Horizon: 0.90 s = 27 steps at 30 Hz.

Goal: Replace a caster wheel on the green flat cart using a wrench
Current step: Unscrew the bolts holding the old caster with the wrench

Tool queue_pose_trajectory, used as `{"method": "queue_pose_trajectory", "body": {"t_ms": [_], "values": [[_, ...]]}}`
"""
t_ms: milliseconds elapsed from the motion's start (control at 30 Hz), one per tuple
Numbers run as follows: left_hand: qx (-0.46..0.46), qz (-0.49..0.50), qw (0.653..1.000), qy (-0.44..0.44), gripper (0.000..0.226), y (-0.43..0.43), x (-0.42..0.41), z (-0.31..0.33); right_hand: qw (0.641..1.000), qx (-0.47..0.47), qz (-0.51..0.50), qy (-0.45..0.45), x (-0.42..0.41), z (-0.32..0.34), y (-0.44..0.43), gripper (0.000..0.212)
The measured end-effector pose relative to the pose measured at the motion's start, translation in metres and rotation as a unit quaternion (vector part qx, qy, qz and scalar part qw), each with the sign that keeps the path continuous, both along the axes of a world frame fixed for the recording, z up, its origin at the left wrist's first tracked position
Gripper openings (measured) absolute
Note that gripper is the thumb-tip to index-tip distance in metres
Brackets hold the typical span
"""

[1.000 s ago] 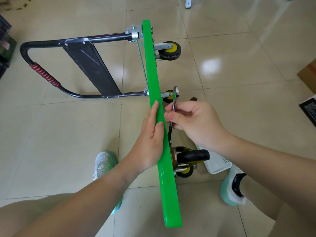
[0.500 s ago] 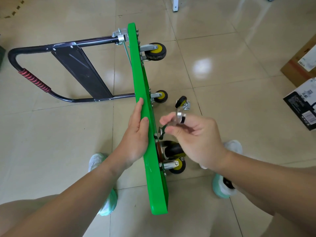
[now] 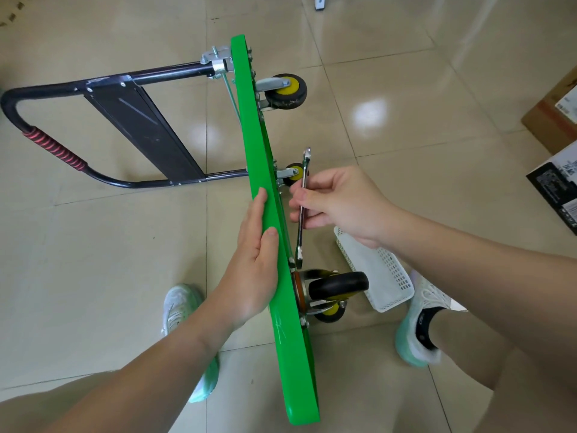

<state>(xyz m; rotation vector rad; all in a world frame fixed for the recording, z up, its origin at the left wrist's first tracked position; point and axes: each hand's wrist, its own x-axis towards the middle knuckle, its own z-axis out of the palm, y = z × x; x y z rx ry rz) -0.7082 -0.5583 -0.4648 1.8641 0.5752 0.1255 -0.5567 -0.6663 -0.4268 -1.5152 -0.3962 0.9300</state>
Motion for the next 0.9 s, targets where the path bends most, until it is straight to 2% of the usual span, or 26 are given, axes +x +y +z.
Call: {"method": "queue_pose_trajectory", "body": {"t_ms": [600,900], "values": [[-0.001,-0.003,1.0,-0.001,0.057,-0.001,0.0,0.002,0.997,-0.057,0.035,0.034,0.006,-0.005,0.019,0.008],[0.001,-0.002,1.0,-0.001,0.057,-0.001,0.001,0.002,0.999,-0.027,0.038,-0.008,0.001,0.004,0.01,0.005]]}}
